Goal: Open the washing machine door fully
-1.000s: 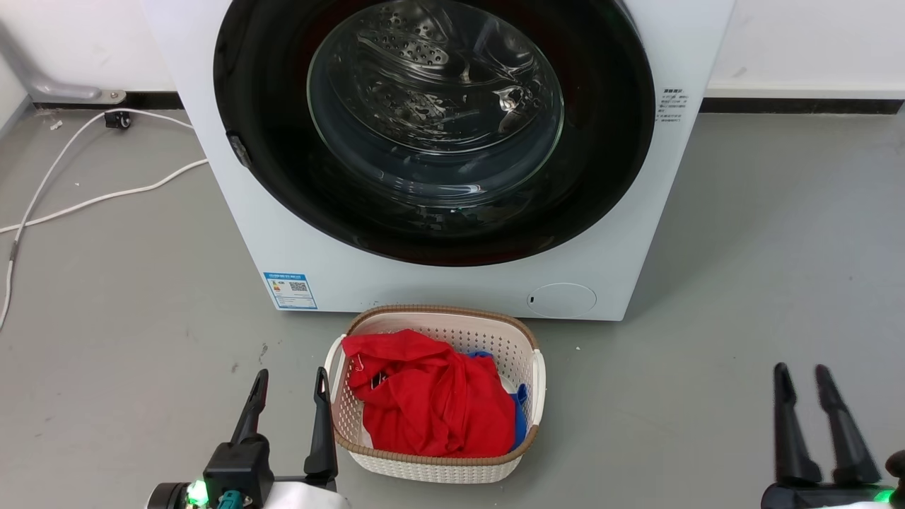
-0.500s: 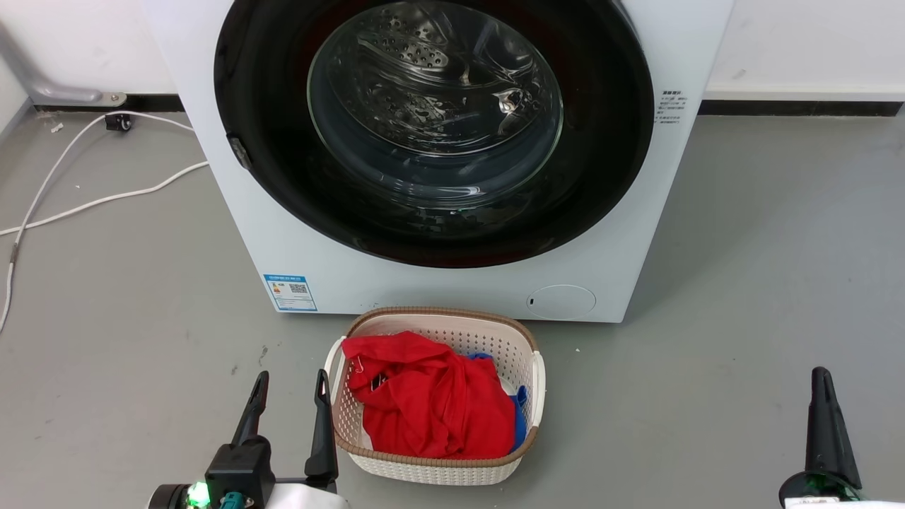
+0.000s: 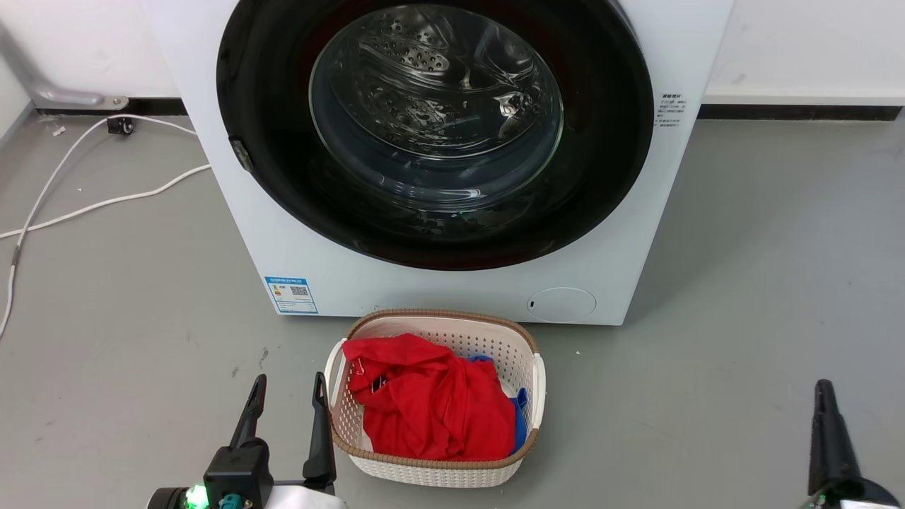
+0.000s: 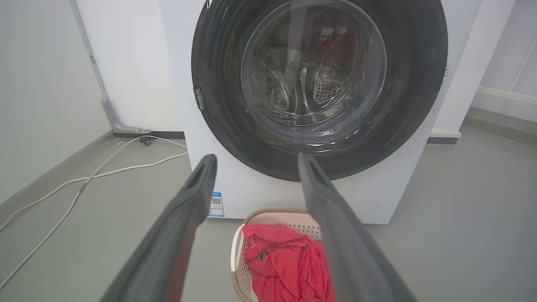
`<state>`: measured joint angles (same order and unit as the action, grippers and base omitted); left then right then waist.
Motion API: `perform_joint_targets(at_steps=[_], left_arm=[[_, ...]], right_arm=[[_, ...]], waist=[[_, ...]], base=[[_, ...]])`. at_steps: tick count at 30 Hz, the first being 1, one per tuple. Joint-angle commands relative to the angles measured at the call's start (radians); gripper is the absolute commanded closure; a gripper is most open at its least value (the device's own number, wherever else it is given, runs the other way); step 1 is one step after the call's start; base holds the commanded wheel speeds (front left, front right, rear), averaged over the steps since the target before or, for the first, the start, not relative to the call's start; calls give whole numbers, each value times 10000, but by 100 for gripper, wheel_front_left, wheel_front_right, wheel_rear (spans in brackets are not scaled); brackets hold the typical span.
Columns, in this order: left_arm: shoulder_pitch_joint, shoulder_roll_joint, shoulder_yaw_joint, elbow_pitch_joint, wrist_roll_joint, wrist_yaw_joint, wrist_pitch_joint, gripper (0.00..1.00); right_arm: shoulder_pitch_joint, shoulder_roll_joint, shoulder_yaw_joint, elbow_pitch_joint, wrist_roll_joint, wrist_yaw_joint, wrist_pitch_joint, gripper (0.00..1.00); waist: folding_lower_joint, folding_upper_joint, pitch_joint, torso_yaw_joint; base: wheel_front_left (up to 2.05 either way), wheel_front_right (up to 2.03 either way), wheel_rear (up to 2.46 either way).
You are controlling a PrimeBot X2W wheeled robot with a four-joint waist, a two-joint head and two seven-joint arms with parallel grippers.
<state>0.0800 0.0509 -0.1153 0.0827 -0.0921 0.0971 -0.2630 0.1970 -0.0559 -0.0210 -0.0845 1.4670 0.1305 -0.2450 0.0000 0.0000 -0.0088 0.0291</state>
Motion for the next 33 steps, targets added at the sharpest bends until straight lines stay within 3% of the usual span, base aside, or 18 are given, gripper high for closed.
perform_joint_targets(at_steps=[1, 5, 14, 22, 33], left_arm=[[69, -4, 24, 2, 15, 16, -28, 0], [69, -5, 36, 6, 7, 29, -28, 0], [84, -5, 53, 0, -1, 37, -28, 0], [57, -5, 25, -21, 23, 106, -28, 0], [-10, -4, 18, -105, 67, 116, -28, 0]], right_arm=[[135, -165, -101, -134, 360, 3, 107, 100], [246, -257, -435, -413, 1649, 4, 830, 100], [320, -78, -1371, -220, 3383, 4, 3261, 100], [271, 48, -1838, 133, 3322, 4, 4359, 100], [-232, 58, -2000, 419, 3010, 4, 4206, 100]], waist=[[0, 0, 7, -1], [0, 0, 14, -6], [0, 0, 16, 3], [0, 0, 45, 62], [0, 0, 201, 109]], base=[[0, 0, 0], [0, 0, 0], [0, 0, 0], [0, 0, 0], [0, 0, 0]])
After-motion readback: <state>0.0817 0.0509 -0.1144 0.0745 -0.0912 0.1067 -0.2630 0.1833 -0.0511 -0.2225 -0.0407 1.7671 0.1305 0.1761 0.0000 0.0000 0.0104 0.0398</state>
